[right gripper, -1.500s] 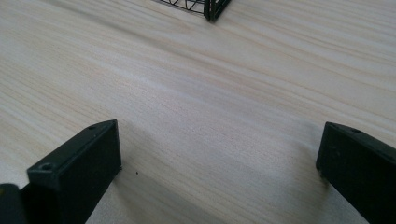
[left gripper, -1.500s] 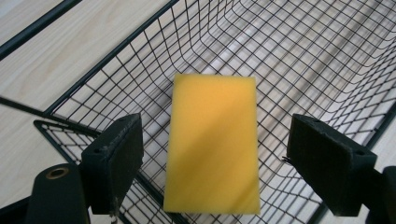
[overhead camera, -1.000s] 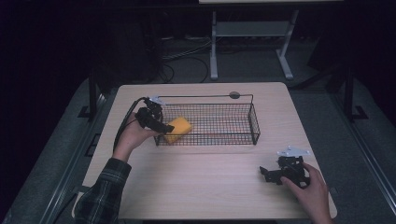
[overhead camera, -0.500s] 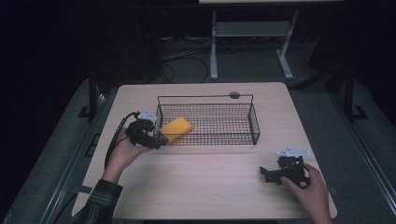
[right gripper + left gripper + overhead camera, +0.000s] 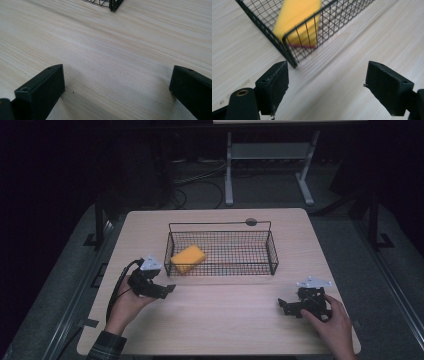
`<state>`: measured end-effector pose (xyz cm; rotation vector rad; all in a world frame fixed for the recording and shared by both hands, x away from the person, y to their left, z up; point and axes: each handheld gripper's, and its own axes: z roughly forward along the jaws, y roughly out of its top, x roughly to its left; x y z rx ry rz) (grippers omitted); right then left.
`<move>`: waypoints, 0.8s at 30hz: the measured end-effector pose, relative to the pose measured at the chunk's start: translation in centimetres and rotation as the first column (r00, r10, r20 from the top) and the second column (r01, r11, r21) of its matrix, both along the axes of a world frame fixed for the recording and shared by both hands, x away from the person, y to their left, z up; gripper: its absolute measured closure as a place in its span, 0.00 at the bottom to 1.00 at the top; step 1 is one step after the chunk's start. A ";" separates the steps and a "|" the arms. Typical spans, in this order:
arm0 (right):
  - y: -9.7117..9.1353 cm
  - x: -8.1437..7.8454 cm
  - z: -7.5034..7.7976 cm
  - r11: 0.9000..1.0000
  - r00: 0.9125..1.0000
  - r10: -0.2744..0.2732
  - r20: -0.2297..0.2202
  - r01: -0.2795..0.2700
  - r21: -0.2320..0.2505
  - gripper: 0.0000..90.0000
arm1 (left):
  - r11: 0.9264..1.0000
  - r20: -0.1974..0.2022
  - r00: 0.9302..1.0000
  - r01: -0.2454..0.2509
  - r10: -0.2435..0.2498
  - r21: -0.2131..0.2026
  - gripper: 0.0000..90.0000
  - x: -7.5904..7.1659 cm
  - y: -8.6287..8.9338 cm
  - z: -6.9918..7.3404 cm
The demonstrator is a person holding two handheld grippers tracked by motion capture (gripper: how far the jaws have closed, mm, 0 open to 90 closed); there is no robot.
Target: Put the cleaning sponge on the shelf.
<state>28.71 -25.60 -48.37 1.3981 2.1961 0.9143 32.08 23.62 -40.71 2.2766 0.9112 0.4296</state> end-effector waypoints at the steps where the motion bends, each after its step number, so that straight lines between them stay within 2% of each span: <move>1: 0.0 0.0 0.0 1.000 1.000 0.000 0.000 0.000 0.000 0.00 | 1.000 0.002 1.000 -0.001 0.001 -0.001 0.20 -0.3 0.2 -0.2; 6: 0.0 0.0 0.0 1.000 1.000 0.000 0.000 0.000 0.000 0.00 | 1.000 0.020 1.000 -0.018 0.018 -0.010 0.20 -1.8 1.0 -1.3; 10: 0.0 0.0 0.0 1.000 1.000 0.000 0.000 0.000 0.001 0.00 | 0.999 0.038 0.999 -0.032 0.032 0.004 0.19 -2.6 1.4 -2.1; 13: 0.0 0.0 0.0 1.000 1.000 0.000 0.000 0.000 0.000 0.00 | 0.999 0.043 0.998 -0.038 0.038 -0.005 0.18 -3.1 1.6 -2.8; 15: 0.0 0.0 0.0 1.000 1.000 0.000 0.000 0.000 0.001 0.00 | 0.999 0.040 0.998 -0.039 0.038 0.003 0.18 -3.4 1.6 -3.3; 17: 0.0 0.0 0.0 1.000 1.000 0.000 0.000 0.000 0.000 0.00 | 0.999 0.008 0.999 -0.038 0.038 0.015 0.16 -3.6 1.8 -4.1; 21: 0.0 0.0 0.0 1.000 1.000 0.000 0.001 0.000 0.001 0.00 | 0.999 -0.017 0.999 -0.040 0.040 0.018 0.16 -4.0 2.2 -5.1; 24: 0.0 0.0 0.0 1.000 1.000 0.000 0.000 0.000 0.001 0.00 | 0.999 -0.012 0.999 -0.045 0.045 0.011 0.15 -4.2 2.6 -5.5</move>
